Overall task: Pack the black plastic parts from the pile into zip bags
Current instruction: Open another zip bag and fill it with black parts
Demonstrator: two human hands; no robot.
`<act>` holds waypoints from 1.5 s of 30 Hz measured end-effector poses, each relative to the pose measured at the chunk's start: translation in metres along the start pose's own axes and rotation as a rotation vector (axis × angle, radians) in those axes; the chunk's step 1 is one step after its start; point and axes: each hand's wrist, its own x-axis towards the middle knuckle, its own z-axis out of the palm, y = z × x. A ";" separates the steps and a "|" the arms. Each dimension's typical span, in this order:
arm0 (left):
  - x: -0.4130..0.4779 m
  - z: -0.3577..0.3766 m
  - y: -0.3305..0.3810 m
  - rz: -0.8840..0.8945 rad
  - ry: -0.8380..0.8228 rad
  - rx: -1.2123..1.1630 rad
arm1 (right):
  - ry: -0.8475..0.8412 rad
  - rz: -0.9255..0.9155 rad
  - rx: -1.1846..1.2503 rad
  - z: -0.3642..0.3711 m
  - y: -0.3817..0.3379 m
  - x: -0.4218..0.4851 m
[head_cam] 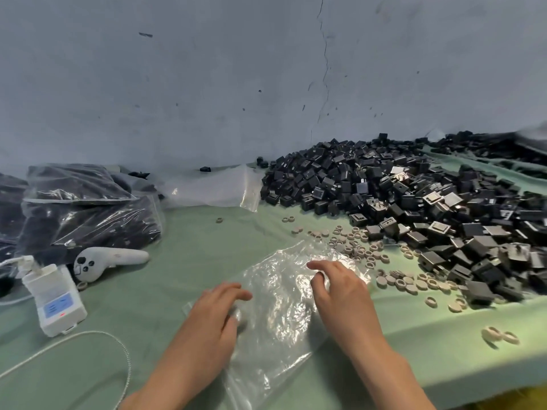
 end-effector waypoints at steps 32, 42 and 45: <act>0.170 0.098 0.045 -0.049 -0.216 0.386 | -0.087 0.199 -0.355 0.000 0.021 0.020; 0.168 0.106 0.048 -0.085 -0.150 0.381 | 0.068 0.019 -0.249 -0.001 0.030 0.026; 0.169 0.105 0.045 -0.050 -0.216 0.388 | -0.099 -0.069 -0.204 0.004 0.034 0.026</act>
